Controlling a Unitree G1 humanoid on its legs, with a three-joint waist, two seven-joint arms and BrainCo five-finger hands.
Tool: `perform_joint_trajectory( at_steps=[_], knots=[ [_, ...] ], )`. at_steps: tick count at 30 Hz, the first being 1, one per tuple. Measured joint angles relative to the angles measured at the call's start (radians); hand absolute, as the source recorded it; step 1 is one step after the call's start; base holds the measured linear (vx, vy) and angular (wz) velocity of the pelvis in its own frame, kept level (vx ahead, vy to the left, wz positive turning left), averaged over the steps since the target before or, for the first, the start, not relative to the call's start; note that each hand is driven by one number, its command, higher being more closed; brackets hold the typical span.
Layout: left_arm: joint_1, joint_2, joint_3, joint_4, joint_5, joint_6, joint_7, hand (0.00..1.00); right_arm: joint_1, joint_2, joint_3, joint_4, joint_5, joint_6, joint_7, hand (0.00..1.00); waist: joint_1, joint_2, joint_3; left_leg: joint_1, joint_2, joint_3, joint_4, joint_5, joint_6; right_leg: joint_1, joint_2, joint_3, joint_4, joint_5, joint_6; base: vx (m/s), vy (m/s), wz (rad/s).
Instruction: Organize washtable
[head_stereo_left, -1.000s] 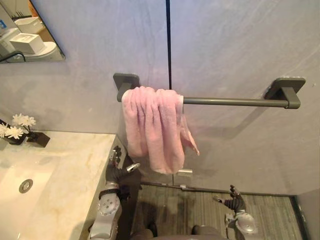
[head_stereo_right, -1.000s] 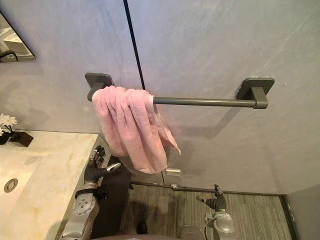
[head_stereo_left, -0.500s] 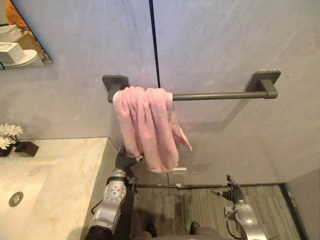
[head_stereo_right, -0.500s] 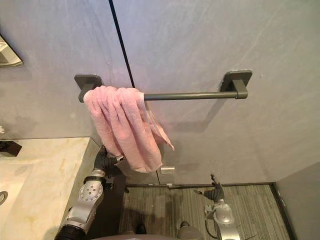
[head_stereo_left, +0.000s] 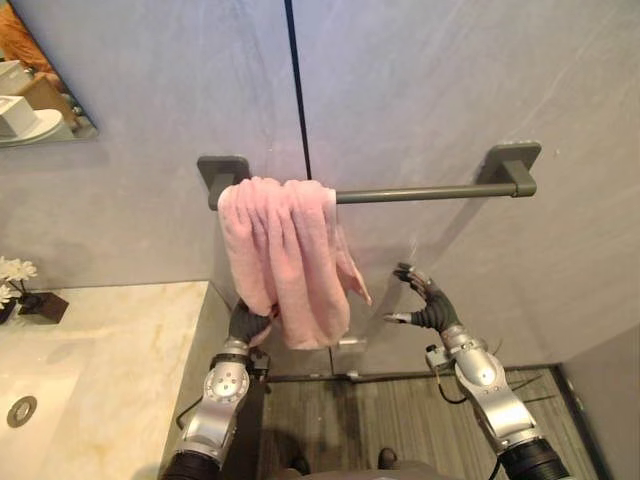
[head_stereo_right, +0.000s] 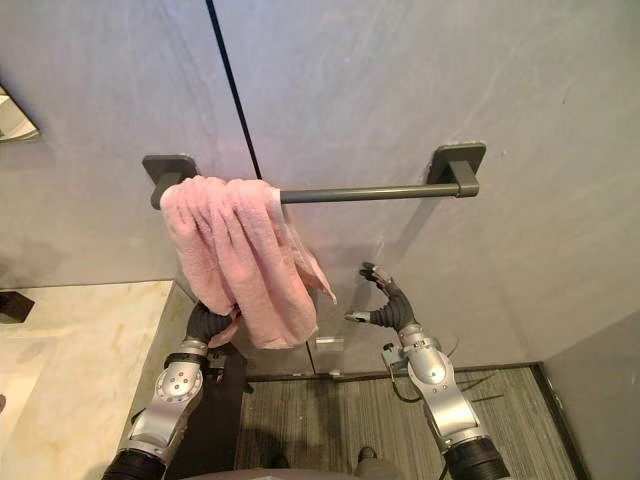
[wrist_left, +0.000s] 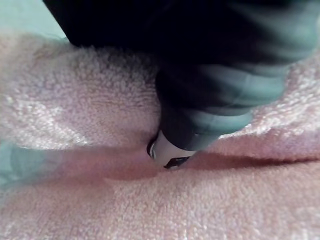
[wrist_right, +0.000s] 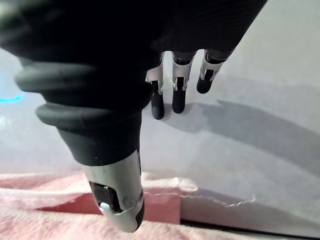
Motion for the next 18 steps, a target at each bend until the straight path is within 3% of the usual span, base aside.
perform_joint_trajectory(
  at_steps=[11, 12, 18],
  knots=[
    [0.000, -0.013, -0.046, 0.000, -0.022, -0.017, -0.001, 1.00, -0.108, 0.005, 0.175, 0.002, 0.056, -0.007, 0.040, 0.00, 0.020, -0.008, -0.005, -0.014, -0.001, -0.036, -0.001, 0.001, 0.001, 0.015, 0.001, -0.030, -0.024, 0.002, 0.000, -0.02, -0.013, 0.09],
    [0.000, -0.014, -0.048, 0.000, -0.022, -0.018, -0.001, 1.00, -0.116, 0.010, 0.188, 0.005, 0.056, -0.007, 0.041, 1.00, 0.024, -0.008, -0.005, -0.018, -0.001, -0.041, -0.001, 0.001, 0.001, 0.014, 0.002, -0.035, -0.026, 0.002, -0.001, 0.02, -0.024, 0.16],
    [-0.004, -0.019, -0.065, 0.000, -0.025, -0.018, 0.000, 1.00, -0.175, 0.047, 0.200, 0.079, 0.053, -0.006, 0.035, 1.00, 0.026, -0.014, -0.009, -0.028, 0.001, -0.053, 0.000, 0.002, 0.000, 0.015, 0.006, -0.041, -0.036, 0.003, -0.002, 0.01, -0.006, 0.04]
  ],
)
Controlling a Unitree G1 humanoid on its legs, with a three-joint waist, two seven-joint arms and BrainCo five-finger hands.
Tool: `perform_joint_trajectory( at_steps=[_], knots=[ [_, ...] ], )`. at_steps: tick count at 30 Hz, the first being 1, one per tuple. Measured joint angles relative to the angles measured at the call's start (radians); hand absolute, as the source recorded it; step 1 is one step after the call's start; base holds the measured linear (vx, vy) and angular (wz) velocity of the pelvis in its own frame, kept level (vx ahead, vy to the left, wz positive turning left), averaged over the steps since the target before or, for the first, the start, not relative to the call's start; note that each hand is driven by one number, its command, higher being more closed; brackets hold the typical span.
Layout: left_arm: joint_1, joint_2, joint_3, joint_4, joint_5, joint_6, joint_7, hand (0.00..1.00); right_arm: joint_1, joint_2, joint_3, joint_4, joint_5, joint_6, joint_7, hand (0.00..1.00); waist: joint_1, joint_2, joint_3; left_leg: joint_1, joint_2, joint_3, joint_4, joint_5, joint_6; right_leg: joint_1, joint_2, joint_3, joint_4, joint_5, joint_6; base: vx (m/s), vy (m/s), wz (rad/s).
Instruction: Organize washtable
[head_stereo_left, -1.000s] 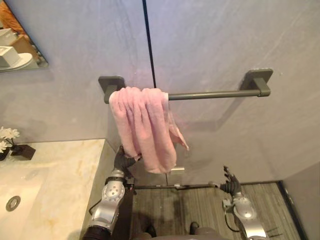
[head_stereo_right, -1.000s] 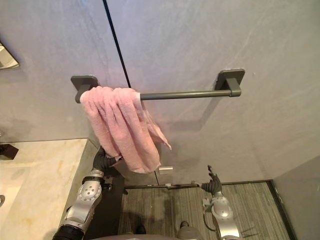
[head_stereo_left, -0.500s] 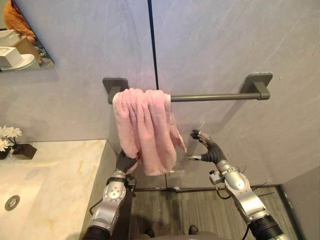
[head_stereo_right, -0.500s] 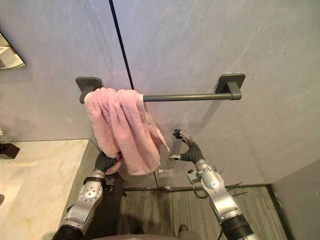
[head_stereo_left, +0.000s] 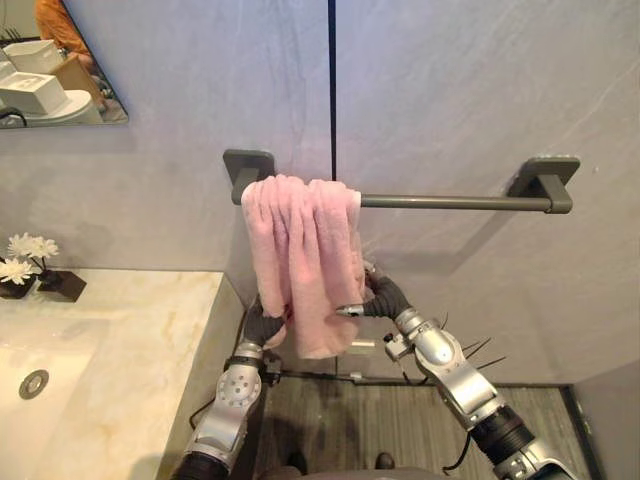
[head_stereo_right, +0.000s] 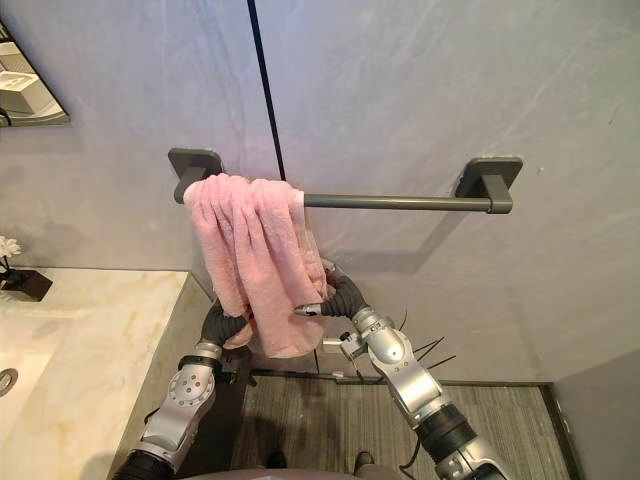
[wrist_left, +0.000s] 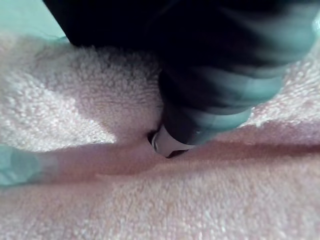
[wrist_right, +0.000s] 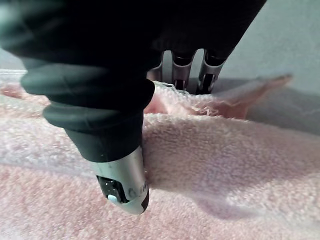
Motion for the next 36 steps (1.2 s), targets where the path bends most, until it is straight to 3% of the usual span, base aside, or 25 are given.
perform_joint_trajectory(
  at_steps=[7, 12, 19, 30, 36],
  knots=[
    [0.000, -0.009, 0.001, 0.000, 0.000, 0.000, 0.000, 1.00, -0.003, 0.009, -0.016, 0.054, -0.013, 0.003, -0.015, 1.00, 0.009, -0.002, -0.001, -0.001, 0.001, -0.003, 0.001, 0.001, 0.001, 0.002, 0.001, -0.002, -0.002, 0.000, -0.001, -0.01, -0.003, 0.01],
    [0.002, -0.010, 0.011, 0.000, -0.001, 0.000, -0.001, 1.00, 0.028, 0.013, -0.129, 0.054, -0.021, 0.004, -0.022, 1.00, 0.026, -0.009, -0.005, 0.000, 0.001, -0.003, 0.001, 0.001, 0.001, 0.003, 0.001, -0.001, -0.001, 0.000, -0.001, -0.01, -0.001, 0.00],
    [0.006, -0.034, 0.024, -0.040, 0.000, -0.002, -0.032, 1.00, 0.127, 0.081, -0.282, 0.001, -0.022, 0.001, -0.036, 1.00, 0.024, -0.023, -0.012, 0.009, 0.001, 0.000, -0.003, 0.001, 0.002, 0.008, 0.000, 0.002, -0.001, 0.000, -0.001, 0.00, 0.000, 0.00],
    [-0.001, -0.120, 0.023, -0.076, 0.000, -0.019, -0.096, 1.00, 0.218, 0.159, -0.442, -0.084, -0.053, 0.001, -0.041, 1.00, -0.034, -0.024, -0.011, 0.020, 0.001, 0.013, -0.023, 0.000, 0.001, -0.004, 0.001, 0.014, 0.011, -0.010, 0.005, -0.01, -0.002, -0.03],
    [-0.036, -0.147, 0.021, -0.076, 0.000, -0.017, -0.108, 1.00, 0.221, 0.189, -0.488, -0.098, -0.053, 0.000, -0.061, 1.00, -0.048, -0.023, -0.011, 0.020, 0.000, 0.027, -0.025, -0.006, 0.002, -0.014, 0.001, 0.032, 0.013, -0.013, 0.008, 0.01, 0.002, -0.08]
  ],
)
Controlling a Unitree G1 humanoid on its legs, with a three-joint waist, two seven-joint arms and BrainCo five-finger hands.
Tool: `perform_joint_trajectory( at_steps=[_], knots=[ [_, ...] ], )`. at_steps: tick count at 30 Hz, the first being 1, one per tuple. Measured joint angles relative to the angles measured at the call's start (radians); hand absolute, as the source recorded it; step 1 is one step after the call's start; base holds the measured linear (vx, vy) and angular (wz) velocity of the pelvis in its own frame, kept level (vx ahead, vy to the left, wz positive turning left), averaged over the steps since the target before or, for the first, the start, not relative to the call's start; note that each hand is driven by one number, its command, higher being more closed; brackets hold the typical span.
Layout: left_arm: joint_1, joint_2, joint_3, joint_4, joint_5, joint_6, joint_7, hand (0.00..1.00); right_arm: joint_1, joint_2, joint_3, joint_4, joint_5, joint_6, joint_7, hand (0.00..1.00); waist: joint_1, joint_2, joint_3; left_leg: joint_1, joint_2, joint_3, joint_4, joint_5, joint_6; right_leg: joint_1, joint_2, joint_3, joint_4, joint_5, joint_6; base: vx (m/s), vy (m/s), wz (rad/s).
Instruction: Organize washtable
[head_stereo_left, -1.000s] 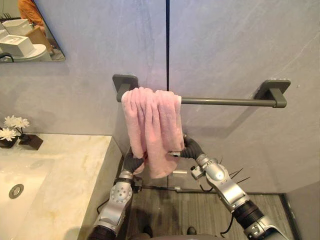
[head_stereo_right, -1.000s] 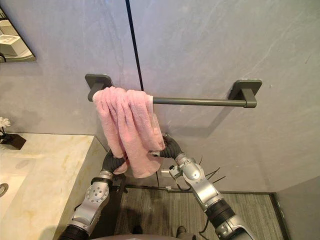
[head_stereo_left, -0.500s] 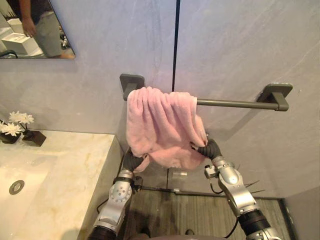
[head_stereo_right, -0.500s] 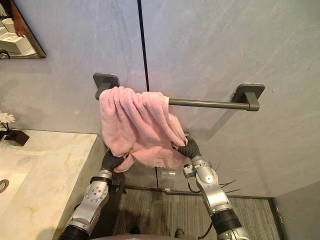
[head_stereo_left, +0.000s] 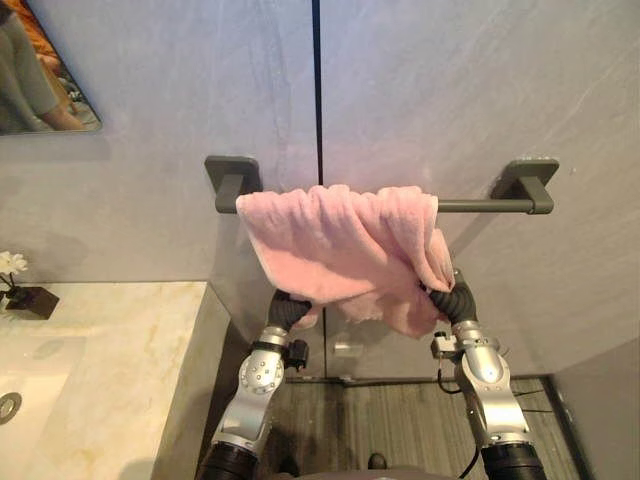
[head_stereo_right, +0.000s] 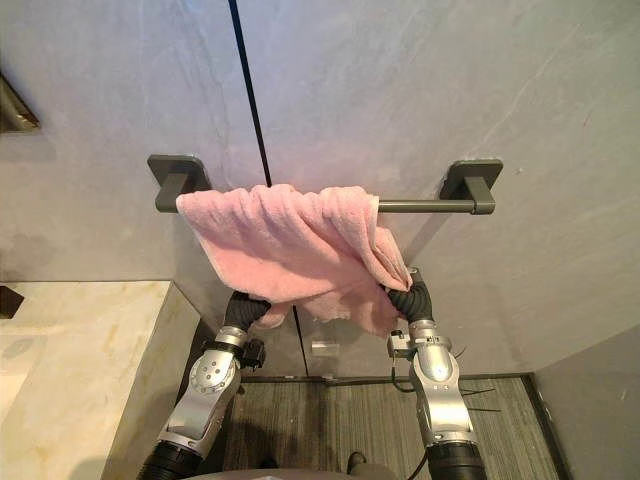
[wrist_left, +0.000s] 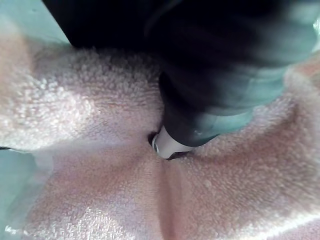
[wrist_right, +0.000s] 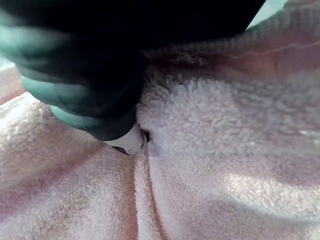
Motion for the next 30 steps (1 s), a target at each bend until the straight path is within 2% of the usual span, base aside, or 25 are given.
perform_joint_trajectory(
  at_steps=[9, 18, 29, 30],
  knots=[
    [0.005, -0.001, 0.000, 0.046, 0.001, 0.005, -0.003, 1.00, 0.013, 0.065, -0.033, 0.051, 0.000, -0.002, 0.000, 1.00, -0.035, 0.008, 0.004, 0.010, -0.001, 0.002, 0.000, -0.006, 0.001, 0.007, 0.000, 0.006, 0.001, -0.002, 0.002, 0.00, 0.000, -0.03],
    [0.058, -0.003, 0.015, 0.063, 0.000, 0.019, -0.003, 1.00, -0.030, 0.119, -0.042, 0.145, 0.000, -0.023, -0.006, 1.00, -0.036, 0.031, 0.014, 0.019, -0.001, 0.000, 0.000, -0.010, -0.004, 0.015, 0.001, 0.007, 0.004, -0.002, 0.002, -0.02, -0.004, 0.01],
    [0.068, -0.013, 0.056, 0.139, -0.001, 0.018, -0.004, 1.00, -0.100, 0.163, -0.041, 0.271, -0.014, -0.043, -0.002, 1.00, -0.036, 0.033, 0.015, 0.021, -0.002, -0.004, -0.001, -0.009, -0.004, 0.018, 0.001, 0.003, 0.004, -0.002, 0.002, 0.00, 0.000, 0.00],
    [0.068, -0.018, 0.069, 0.154, -0.002, 0.018, -0.004, 0.00, -0.106, 0.166, -0.039, 0.286, -0.021, -0.045, 0.000, 0.00, -0.036, 0.033, 0.015, 0.025, -0.002, -0.004, -0.001, -0.009, -0.004, 0.023, 0.000, 0.002, 0.004, -0.002, 0.002, 0.00, 0.000, 0.00]
  ],
)
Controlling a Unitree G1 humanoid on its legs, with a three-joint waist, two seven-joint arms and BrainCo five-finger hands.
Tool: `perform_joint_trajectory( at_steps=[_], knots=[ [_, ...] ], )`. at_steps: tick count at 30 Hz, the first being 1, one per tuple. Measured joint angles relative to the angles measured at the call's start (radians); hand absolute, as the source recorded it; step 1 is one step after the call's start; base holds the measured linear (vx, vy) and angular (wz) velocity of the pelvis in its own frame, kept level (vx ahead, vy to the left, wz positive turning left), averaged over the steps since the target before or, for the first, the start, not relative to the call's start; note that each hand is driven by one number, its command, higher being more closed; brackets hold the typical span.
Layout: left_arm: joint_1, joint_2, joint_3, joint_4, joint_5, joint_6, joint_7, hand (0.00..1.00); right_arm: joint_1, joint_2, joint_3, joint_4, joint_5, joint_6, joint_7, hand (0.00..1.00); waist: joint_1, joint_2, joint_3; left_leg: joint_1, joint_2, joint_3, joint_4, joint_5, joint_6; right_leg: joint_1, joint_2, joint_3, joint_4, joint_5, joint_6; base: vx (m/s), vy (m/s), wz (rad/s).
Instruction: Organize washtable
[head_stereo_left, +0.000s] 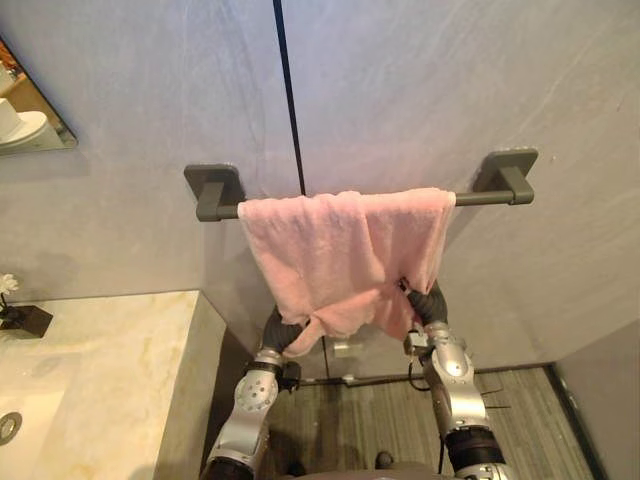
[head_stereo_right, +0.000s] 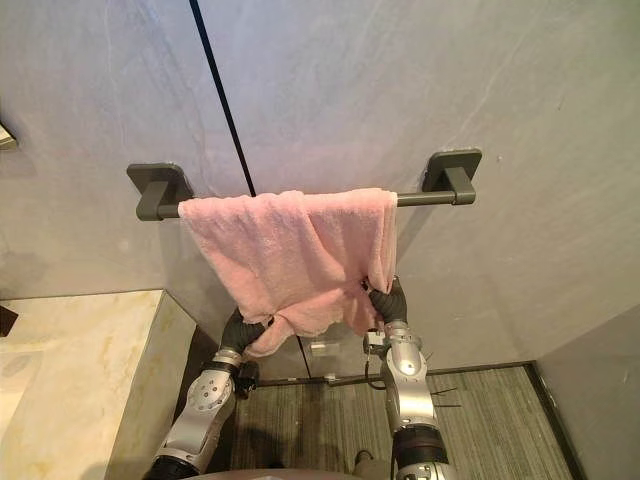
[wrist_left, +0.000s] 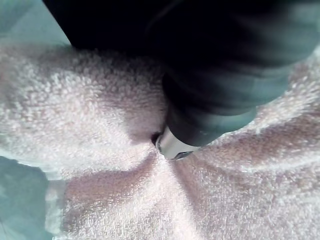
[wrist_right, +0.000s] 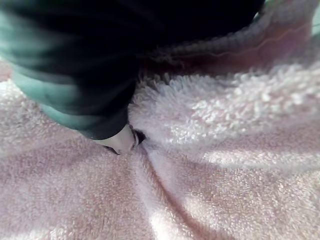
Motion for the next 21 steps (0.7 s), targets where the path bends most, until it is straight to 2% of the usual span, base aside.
perform_joint_trajectory(
  at_steps=[9, 17, 21],
  knots=[
    [0.033, -0.005, 0.067, 0.029, -0.034, 0.002, 0.003, 0.00, 0.003, -0.008, -0.002, 0.046, -0.021, 0.000, -0.006, 0.00, 0.001, -0.002, 0.000, 0.017, 0.001, -0.001, -0.017, 0.002, -0.003, 0.007, 0.000, -0.004, -0.008, 0.000, 0.000, -0.02, -0.003, 0.00],
    [0.052, -0.005, 0.081, 0.036, -0.036, 0.008, 0.014, 0.00, 0.068, -0.015, -0.041, -0.008, -0.023, 0.003, -0.077, 0.00, 0.005, -0.009, -0.002, 0.015, 0.002, 0.004, -0.023, 0.002, -0.003, 0.011, 0.002, -0.004, -0.022, -0.001, 0.000, 0.01, -0.002, -0.01],
    [0.070, -0.005, 0.094, 0.036, -0.060, 0.016, 0.033, 0.00, 0.119, -0.027, -0.051, -0.029, -0.025, 0.020, -0.114, 0.00, 0.026, -0.014, -0.003, 0.014, 0.002, 0.007, -0.025, 0.002, -0.003, 0.010, 0.002, -0.004, -0.023, -0.001, 0.000, 0.01, -0.003, -0.01]
  ],
)
